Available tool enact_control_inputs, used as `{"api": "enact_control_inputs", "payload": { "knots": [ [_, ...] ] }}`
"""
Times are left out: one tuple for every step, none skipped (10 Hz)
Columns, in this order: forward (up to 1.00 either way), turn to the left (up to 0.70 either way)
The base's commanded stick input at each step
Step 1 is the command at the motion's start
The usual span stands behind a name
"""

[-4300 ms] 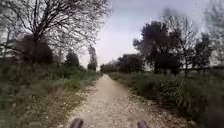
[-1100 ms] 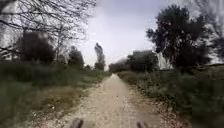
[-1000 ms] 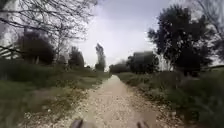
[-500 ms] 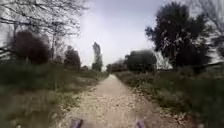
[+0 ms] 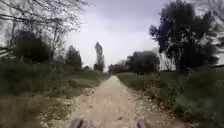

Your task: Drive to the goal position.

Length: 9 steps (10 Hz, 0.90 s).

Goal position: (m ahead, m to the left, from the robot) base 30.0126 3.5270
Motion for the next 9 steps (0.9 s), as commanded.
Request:
{"api": "enact_control_inputs", "payload": {
  "knots": [
    [0.85,-0.34],
    [0.85,0.00],
    [0.85,0.00],
    [0.85,0.00],
    [0.85,0.00],
    [0.85,0.00],
    [0.85,0.00],
    [0.85,0.00],
    [0.85,0.00]
  ]
}}
